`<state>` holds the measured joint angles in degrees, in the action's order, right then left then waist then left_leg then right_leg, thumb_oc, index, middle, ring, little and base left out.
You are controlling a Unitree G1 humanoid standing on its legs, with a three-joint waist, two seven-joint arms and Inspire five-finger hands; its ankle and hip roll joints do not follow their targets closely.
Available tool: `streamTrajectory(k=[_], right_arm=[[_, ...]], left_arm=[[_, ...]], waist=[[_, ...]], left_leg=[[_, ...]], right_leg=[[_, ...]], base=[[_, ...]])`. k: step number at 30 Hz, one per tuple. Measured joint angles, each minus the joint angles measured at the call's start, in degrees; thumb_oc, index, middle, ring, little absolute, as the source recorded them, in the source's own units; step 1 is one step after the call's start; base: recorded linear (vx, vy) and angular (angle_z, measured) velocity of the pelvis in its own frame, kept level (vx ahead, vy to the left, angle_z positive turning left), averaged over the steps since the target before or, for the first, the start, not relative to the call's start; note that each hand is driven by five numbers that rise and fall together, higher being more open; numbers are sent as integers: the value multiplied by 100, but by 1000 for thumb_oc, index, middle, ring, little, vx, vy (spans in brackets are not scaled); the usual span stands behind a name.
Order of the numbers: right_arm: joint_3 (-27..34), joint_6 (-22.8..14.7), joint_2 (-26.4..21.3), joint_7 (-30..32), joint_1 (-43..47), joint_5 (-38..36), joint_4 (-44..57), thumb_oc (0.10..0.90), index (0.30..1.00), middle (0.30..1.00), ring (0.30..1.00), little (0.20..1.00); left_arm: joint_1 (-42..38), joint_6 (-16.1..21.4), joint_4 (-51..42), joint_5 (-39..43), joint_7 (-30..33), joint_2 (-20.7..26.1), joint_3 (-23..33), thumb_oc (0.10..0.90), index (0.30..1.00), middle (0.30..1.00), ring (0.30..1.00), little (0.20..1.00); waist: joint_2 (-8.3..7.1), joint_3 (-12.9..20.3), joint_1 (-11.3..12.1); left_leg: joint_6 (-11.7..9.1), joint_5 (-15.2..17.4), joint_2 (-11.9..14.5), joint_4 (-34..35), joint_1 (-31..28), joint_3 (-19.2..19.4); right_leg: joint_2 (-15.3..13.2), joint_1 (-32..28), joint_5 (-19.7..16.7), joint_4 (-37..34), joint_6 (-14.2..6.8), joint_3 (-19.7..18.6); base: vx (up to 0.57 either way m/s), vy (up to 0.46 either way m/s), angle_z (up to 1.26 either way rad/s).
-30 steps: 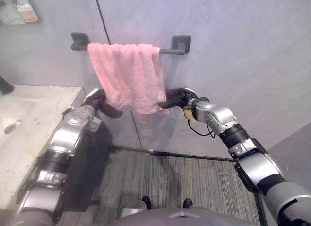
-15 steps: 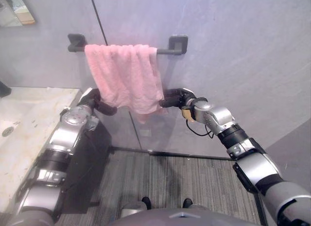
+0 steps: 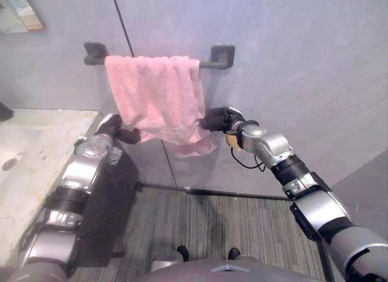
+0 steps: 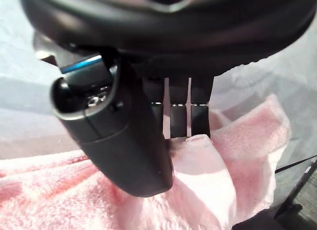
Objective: Organize the bathroom.
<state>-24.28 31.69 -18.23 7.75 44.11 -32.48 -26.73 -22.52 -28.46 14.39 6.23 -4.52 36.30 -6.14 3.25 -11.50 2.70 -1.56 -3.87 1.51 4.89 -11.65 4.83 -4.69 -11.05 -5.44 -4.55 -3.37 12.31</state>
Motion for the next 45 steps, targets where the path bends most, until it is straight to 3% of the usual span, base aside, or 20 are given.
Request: streamTrajectory(k=[11,16,18,45], right_arm=[[0,0,-2,22,0,16,-3,400,300,300,300,300],[8,1,-31,137,2,54,-12,400,300,300,300,300],[8,3,-46,146,2,55,-13,400,300,300,300,300],[11,38,-154,155,10,59,-60,400,300,300,300,300]], left_arm=[[1,96,89,6,210,-16,-42,400,300,300,300,300],[2,37,594,247,1166,-216,40,400,300,300,300,300],[12,38,649,269,1265,-284,43,400,300,300,300,300],[180,108,641,487,1549,-506,160,400,300,300,300,300]], waist=[[1,1,-1],[22,14,-22],[22,14,-4],[27,16,-23]], left_leg=[[-5,-4,1,2,-3,-12],[-6,-5,3,2,-1,-21],[-9,-8,5,4,1,-25],[11,10,5,20,13,-34]], right_leg=[[1,-7,0,0,0,5],[1,-11,0,0,0,17],[1,-12,0,0,0,24],[-11,-6,14,0,-13,33]], base=[[0,0,0],[0,0,0],[0,0,0],[0,0,0]])
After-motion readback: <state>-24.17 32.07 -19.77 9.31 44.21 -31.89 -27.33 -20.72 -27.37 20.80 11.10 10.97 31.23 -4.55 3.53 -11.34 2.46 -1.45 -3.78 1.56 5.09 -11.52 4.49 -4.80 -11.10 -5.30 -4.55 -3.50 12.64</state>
